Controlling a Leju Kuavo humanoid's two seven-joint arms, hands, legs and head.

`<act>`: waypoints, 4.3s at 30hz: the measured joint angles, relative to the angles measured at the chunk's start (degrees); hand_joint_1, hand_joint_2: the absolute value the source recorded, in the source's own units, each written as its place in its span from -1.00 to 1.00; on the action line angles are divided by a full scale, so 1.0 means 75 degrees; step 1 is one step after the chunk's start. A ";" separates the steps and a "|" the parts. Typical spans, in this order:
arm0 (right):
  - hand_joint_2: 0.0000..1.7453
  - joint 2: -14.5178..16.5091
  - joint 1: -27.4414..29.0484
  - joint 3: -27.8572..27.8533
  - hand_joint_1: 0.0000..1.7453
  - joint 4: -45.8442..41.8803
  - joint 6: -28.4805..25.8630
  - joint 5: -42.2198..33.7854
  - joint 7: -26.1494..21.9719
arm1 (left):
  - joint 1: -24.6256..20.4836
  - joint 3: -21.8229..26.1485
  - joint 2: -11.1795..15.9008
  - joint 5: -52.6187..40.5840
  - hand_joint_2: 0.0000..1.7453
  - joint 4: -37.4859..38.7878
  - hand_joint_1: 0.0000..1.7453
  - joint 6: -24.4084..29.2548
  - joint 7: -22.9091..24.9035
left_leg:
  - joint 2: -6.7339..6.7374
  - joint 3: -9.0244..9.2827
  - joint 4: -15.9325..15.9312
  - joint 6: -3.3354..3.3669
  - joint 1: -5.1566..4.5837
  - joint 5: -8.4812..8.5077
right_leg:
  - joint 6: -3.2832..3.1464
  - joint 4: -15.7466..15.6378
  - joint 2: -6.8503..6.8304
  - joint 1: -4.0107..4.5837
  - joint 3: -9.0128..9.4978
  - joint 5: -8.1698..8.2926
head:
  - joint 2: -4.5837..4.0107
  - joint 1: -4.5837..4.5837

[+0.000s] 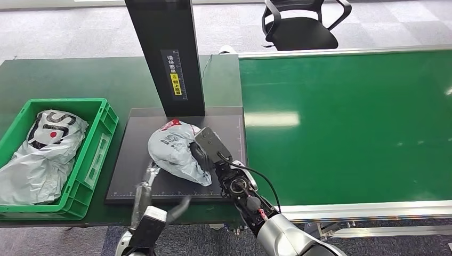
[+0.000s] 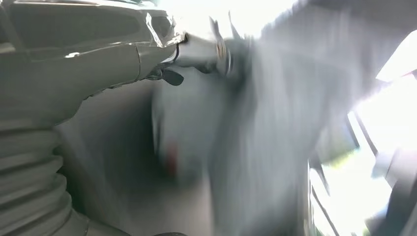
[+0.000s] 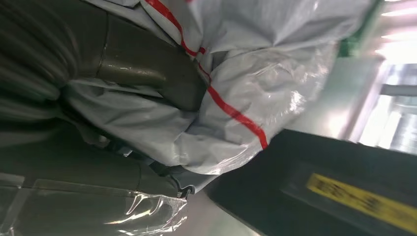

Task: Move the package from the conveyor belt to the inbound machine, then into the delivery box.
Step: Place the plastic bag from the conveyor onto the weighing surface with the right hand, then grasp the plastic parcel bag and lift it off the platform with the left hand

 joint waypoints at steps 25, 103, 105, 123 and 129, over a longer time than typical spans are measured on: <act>1.00 0.0003 -0.0040 0.0205 -1.00 0.0796 -0.0540 0.0342 0.0449 | 0.0636 0.1835 -0.0319 -0.1888 1.00 -0.3208 -1.00 0.3114 0.0213 | -0.0022 0.0019 0.0000 0.0001 0.0002 0.0005 | -0.0002 -0.0002 -0.0012 0.0001 0.0026 0.0000 | 0.0000 0.0001; 1.00 -0.0179 0.2989 -0.2522 -1.00 -0.5555 0.0643 -0.2353 -0.2159 | -0.4933 -0.0970 0.0069 -0.3220 1.00 0.6976 -1.00 -0.0287 0.1931 | -0.0057 0.0099 0.0000 0.0006 0.0000 0.0014 | -0.0001 -0.0005 -0.0039 -0.0001 0.0123 0.0002 | 0.0000 0.0000; 1.00 -0.0200 0.2988 -0.2491 -1.00 -0.5531 0.0641 -0.2363 -0.2164 | -0.4990 -0.0970 0.0070 -0.3187 1.00 0.7083 -0.88 -0.0224 0.1917 | -0.0059 0.0104 0.0000 0.0006 0.0000 0.0014 | -0.0001 -0.0005 -0.0040 -0.0001 0.0130 0.0002 | 0.0000 0.0000; 1.00 -0.0318 0.3139 -0.2338 -1.00 -0.5525 0.0472 -0.2446 -0.2180 | -0.4697 -0.0901 0.0200 -0.2240 1.00 0.6442 1.00 0.1798 0.0909 | -0.0058 0.0061 0.0001 0.0005 0.0000 0.0018 | -0.0001 -0.0003 -0.0039 -0.0001 0.0082 0.0002 | 0.0000 0.0000; 1.00 -0.0360 0.3266 -0.2336 -1.00 -0.5572 0.0376 -0.2433 -0.2197 | -0.4119 -0.0858 0.0364 -0.2021 1.00 0.4875 1.00 0.2560 0.0694 | -0.0054 0.0038 0.0001 0.0004 0.0000 0.0017 | -0.0001 -0.0002 -0.0037 0.0000 0.0058 0.0002 | 0.0000 0.0001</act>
